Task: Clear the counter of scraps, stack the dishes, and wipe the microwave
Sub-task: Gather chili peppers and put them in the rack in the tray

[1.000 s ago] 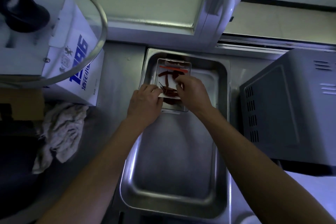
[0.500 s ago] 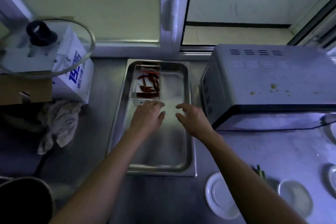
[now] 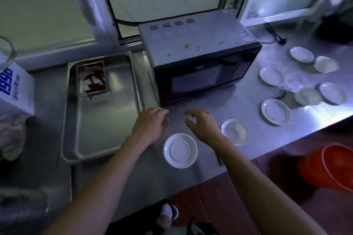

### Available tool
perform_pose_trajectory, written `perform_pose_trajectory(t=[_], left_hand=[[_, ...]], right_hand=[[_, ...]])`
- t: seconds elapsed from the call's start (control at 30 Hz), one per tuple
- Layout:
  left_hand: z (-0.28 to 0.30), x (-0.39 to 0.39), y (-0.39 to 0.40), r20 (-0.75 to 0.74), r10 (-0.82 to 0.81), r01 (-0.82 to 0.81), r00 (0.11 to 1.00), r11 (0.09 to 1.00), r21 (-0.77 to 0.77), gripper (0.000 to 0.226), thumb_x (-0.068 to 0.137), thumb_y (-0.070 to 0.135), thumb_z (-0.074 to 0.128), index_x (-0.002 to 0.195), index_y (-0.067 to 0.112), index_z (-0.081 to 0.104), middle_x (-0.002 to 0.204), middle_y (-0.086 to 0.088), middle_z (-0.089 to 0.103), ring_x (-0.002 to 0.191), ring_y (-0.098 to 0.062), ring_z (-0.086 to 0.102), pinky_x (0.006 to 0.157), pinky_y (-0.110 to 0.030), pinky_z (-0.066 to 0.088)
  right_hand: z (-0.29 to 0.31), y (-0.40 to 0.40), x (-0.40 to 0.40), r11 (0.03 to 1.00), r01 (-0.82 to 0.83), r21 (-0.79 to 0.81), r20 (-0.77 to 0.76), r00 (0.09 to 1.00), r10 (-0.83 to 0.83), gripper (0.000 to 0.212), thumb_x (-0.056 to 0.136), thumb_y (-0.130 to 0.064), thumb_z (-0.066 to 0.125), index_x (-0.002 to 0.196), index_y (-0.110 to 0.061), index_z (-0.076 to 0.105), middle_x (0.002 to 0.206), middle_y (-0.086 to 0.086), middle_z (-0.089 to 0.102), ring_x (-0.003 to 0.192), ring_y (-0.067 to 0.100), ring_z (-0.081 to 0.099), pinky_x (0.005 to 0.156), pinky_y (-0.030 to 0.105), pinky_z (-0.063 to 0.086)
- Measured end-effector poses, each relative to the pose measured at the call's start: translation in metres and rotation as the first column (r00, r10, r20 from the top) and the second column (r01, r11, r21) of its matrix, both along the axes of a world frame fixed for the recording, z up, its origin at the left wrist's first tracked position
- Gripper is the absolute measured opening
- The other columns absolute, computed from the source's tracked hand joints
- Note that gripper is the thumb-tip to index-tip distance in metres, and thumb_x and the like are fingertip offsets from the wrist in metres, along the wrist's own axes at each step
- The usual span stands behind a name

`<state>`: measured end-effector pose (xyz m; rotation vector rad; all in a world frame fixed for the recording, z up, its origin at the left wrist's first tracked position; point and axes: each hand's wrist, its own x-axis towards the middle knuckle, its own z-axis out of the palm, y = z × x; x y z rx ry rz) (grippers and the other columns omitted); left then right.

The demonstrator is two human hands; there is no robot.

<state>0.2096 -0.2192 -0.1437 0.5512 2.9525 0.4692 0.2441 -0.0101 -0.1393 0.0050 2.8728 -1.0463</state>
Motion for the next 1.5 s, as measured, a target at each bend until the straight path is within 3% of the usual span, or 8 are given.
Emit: perform_pose_trajectory(t=[0.17, 0.33, 0.5, 0.77, 0.9, 1.03, 1.23, 1.5], left_hand=[[0.003, 0.044, 0.071, 0.007, -0.096, 0.096, 0.995, 0.995, -0.025, 0.039, 0.095, 0.032, 0.055, 0.132, 0.024, 0.058, 0.133, 0.004, 0.059, 0.120, -0.022, 0.052, 0.097, -0.038, 0.043], [0.009, 0.081, 0.137, -0.011, -0.198, 0.197, 0.980, 0.980, -0.010, 0.036, 0.096, 0.036, 0.054, 0.129, 0.025, 0.060, 0.129, 0.005, 0.061, 0.116, -0.021, 0.053, 0.096, -0.037, 0.044], [0.016, 0.109, 0.201, -0.004, -0.294, 0.294, 0.956, 0.955, -0.031, 0.037, 0.098, 0.037, 0.050, 0.132, 0.026, 0.059, 0.132, 0.004, 0.061, 0.119, -0.021, 0.053, 0.097, -0.038, 0.043], [0.019, 0.132, 0.269, 0.007, -0.354, 0.354, 0.935, 0.935, 0.021, 0.036, 0.096, 0.037, 0.051, 0.130, 0.027, 0.062, 0.134, -0.002, 0.061, 0.122, -0.025, 0.053, 0.100, -0.040, 0.042], [0.010, 0.124, 0.291, 0.018, -0.382, 0.382, 0.924, 0.924, 0.017, 0.037, 0.097, 0.038, 0.051, 0.130, 0.026, 0.061, 0.132, 0.000, 0.062, 0.121, -0.022, 0.053, 0.098, -0.039, 0.042], [-0.003, 0.100, 0.319, 0.069, -0.422, 0.423, 0.904, 0.906, 0.000, 0.038, 0.099, 0.037, 0.048, 0.133, 0.023, 0.058, 0.135, -0.001, 0.060, 0.125, -0.022, 0.051, 0.104, -0.039, 0.039], [-0.023, 0.049, 0.372, 0.094, -0.433, 0.432, 0.896, 0.901, 0.035, 0.040, 0.098, 0.037, 0.049, 0.134, 0.022, 0.057, 0.133, 0.000, 0.061, 0.122, -0.023, 0.052, 0.099, -0.040, 0.044], [-0.031, -0.018, 0.416, 0.144, -0.403, 0.390, 0.904, 0.914, 0.110, 0.038, 0.096, 0.034, 0.052, 0.131, 0.024, 0.060, 0.133, 0.002, 0.061, 0.118, -0.025, 0.053, 0.097, -0.040, 0.046]], right_hand=[[-0.002, 0.069, 0.065, 0.991, 0.136, -0.003, -0.006, 0.991, -0.136, 0.030, 0.089, -0.025, 0.068, 0.118, -0.020, 0.070, 0.105, 0.011, 0.074, 0.096, 0.032, 0.067, 0.076, 0.031, 0.046], [-0.003, 0.130, 0.122, 0.972, 0.234, -0.037, 0.039, 0.972, -0.232, 0.036, 0.091, -0.024, 0.064, 0.126, -0.020, 0.066, 0.121, 0.007, 0.068, 0.109, 0.026, 0.062, 0.089, 0.031, 0.045], [0.002, 0.183, 0.171, 0.948, 0.316, -0.030, -0.004, 0.949, -0.316, 0.034, 0.091, -0.025, 0.065, 0.124, -0.020, 0.066, 0.118, 0.003, 0.069, 0.106, 0.020, 0.061, 0.083, 0.027, 0.042], [0.004, 0.240, 0.210, 0.895, 0.445, -0.047, 0.007, 0.896, -0.445, 0.031, 0.089, -0.023, 0.062, 0.119, -0.021, 0.068, 0.093, -0.005, 0.072, 0.096, 0.016, 0.063, 0.088, 0.033, 0.051], [-0.002, 0.259, 0.207, 0.886, 0.462, -0.042, -0.014, 0.886, -0.463, 0.032, 0.088, -0.020, 0.063, 0.119, -0.019, 0.069, 0.084, -0.014, 0.064, 0.092, 0.011, 0.061, 0.080, 0.026, 0.047], [-0.010, 0.282, 0.190, 0.876, 0.480, -0.044, 0.002, 0.877, -0.480, 0.031, 0.089, -0.019, 0.063, 0.120, -0.018, 0.068, 0.091, -0.007, 0.071, 0.092, 0.012, 0.062, 0.083, 0.030, 0.050], [-0.023, 0.329, 0.141, 0.860, 0.509, 0.017, 0.060, 0.858, -0.509, 0.031, 0.088, -0.024, 0.062, 0.118, -0.023, 0.068, 0.103, -0.002, 0.072, 0.095, 0.013, 0.064, 0.087, 0.033, 0.051], [-0.025, 0.380, 0.067, 0.893, 0.427, 0.143, 0.032, 0.900, -0.436, 0.030, 0.092, -0.018, 0.064, 0.122, -0.017, 0.066, 0.118, 0.002, 0.070, 0.107, 0.020, 0.063, 0.085, 0.025, 0.044]])
